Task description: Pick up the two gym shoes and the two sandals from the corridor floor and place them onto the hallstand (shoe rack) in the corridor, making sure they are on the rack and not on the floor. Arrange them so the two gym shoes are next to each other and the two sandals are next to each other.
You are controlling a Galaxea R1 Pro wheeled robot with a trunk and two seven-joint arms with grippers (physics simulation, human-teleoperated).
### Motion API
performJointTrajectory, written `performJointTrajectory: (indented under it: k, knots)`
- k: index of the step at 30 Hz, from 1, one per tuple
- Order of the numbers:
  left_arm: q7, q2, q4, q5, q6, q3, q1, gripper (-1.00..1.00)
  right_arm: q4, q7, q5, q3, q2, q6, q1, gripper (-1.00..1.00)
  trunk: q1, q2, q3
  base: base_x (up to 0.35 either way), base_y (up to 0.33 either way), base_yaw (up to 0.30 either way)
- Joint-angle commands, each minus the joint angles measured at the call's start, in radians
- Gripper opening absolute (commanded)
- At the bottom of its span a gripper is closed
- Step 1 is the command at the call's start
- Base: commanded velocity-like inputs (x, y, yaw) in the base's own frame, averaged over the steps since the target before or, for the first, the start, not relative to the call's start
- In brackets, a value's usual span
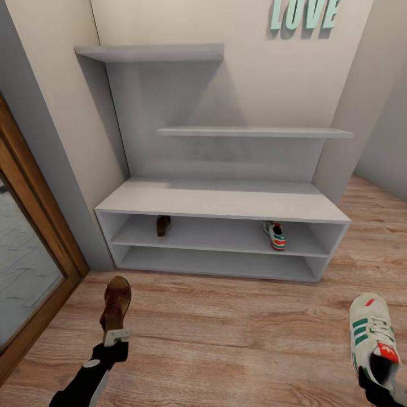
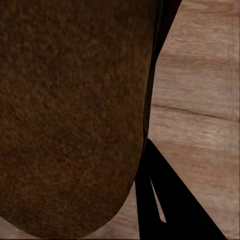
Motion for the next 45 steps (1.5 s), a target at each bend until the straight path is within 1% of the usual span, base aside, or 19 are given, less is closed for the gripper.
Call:
performJointTrajectory:
  k: [1, 2, 4, 6, 10, 12, 13, 15, 16, 17, 18, 19, 20, 22, 26, 28, 30, 32, 45]
  knots:
    - [-0.006, -0.007, -0.001, -0.016, 0.020, 0.007, -0.009, -1.00, 0.001, 0.010, -0.002, -0.034, -0.006, -0.003, -0.001, -1.00, 0.000, 0.000, -0.001, 0.000, 0.000, 0.000]
    - [-0.008, -0.016, -0.001, -0.018, 0.049, 0.006, -0.026, -1.00, 0.000, 0.012, -0.003, -0.096, -0.018, -0.002, -0.001, -1.00, 0.000, 0.000, -0.001, 0.000, 0.000, 0.000]
    - [-0.009, -0.025, -0.001, -0.020, 0.075, 0.005, -0.045, -1.00, -0.001, 0.013, -0.003, -0.142, -0.031, -0.001, -0.001, -1.00, 0.000, 0.000, -0.001, 0.000, 0.000, 0.000]
    - [-0.011, -0.035, 0.001, -0.020, 0.135, 0.004, -0.088, -1.00, -0.002, 0.012, -0.003, -0.194, -0.064, 0.003, -0.001, -1.00, 0.000, 0.000, -0.001, 0.000, 0.000, 0.000]
    - [-0.013, -0.044, 0.009, -0.020, 0.230, 0.004, -0.150, -1.00, -0.003, 0.010, -0.004, -0.220, -0.108, 0.025, -0.001, -1.00, 0.000, 0.000, -0.001, 0.000, 0.000, 0.000]
    - [-0.014, -0.053, 0.013, -0.020, 0.299, 0.003, -0.192, -1.00, -0.003, 0.008, -0.004, -0.230, -0.144, 0.072, -0.001, -1.00, 0.000, 0.000, -0.001, 0.000, 0.000, 0.000]
    - [-0.015, -0.055, 0.013, -0.020, 0.312, 0.001, -0.202, -1.00, -0.003, 0.008, -0.005, -0.232, -0.154, 0.090, -0.001, -1.00, 0.000, 0.000, -0.001, 0.000, 0.000, 0.000]
    - [-0.015, -0.061, 0.014, -0.020, 0.338, -0.009, -0.229, -1.00, -0.003, 0.008, -0.006, -0.251, -0.191, 0.157, -0.001, -1.00, 0.000, 0.000, -0.001, 0.000, 0.000, 0.000]
    - [-0.014, -0.065, 0.015, -0.020, 0.349, -0.021, -0.245, -1.00, -0.003, 0.009, -0.006, -0.274, -0.215, 0.210, -0.001, -1.00, 0.000, 0.000, -0.001, 0.000, 0.000, 0.000]
    - [-0.014, -0.066, 0.015, -0.020, 0.353, -0.028, -0.252, -1.00, -0.003, 0.011, -0.006, -0.290, -0.226, 0.237, -0.001, -1.00, 0.000, 0.000, -0.001, 0.000, 0.000, 0.000]
    - [-0.014, -0.069, 0.016, -0.019, 0.360, -0.045, -0.266, -1.00, -0.003, 0.013, -0.005, -0.326, -0.242, 0.289, -0.001, -1.00, 0.000, 0.000, -0.001, 0.000, 0.000, 0.000]
    - [-0.014, -0.070, 0.017, -0.019, 0.364, -0.054, -0.273, -1.00, -0.004, 0.013, -0.005, -0.345, -0.248, 0.312, -0.001, -1.00, 0.000, 0.000, -0.001, 0.000, 0.000, 0.000]
    - [-0.014, -0.072, 0.021, -0.018, 0.377, -0.071, -0.286, -1.00, -0.004, 0.013, -0.005, -0.383, -0.257, 0.350, -0.001, -1.00, 0.000, 0.000, -0.001, 0.000, 0.000, 0.000]
    - [-0.014, -0.074, 0.029, -0.019, 0.405, -0.091, -0.300, -1.00, -0.005, 0.014, -0.005, -0.433, -0.265, 0.386, -0.001, -1.00, 0.000, 0.000, -0.001, 0.000, 0.000, 0.000]
    - [-0.014, -0.074, 0.037, -0.021, 0.448, -0.114, -0.311, -1.00, -0.008, 0.017, -0.004, -0.490, -0.270, 0.417, -0.001, -1.00, 0.000, 0.000, -0.001, 0.000, 0.000, 0.000]
    - [-0.015, -0.073, 0.037, -0.021, 0.455, -0.116, -0.312, -1.00, -0.016, 0.017, -0.002, -0.494, -0.267, 0.421, -0.001, -1.00, 0.000, 0.000, -0.001, 0.000, 0.000, 0.000]
    - [-0.019, -0.068, 0.025, -0.021, 0.473, -0.120, -0.313, -1.00, -0.066, 0.017, 0.000, -0.496, -0.248, 0.426, -0.001, -1.00, 0.000, 0.000, -0.001, 0.000, 0.000, 0.000]
    - [-0.027, -0.066, 0.020, -0.020, 0.508, -0.120, -0.314, -1.00, -0.074, 0.015, 0.000, -0.496, -0.242, 0.426, -0.001, -1.00, 0.004, -0.007, -0.004, 0.000, 0.000, 0.000]
    - [-0.038, -0.075, 0.017, -0.021, 0.533, -0.121, -0.316, -1.00, -0.080, 0.012, 0.000, -0.498, -0.243, 0.425, -0.001, -1.00, 0.053, -0.098, -0.045, 0.000, 0.000, 0.000]
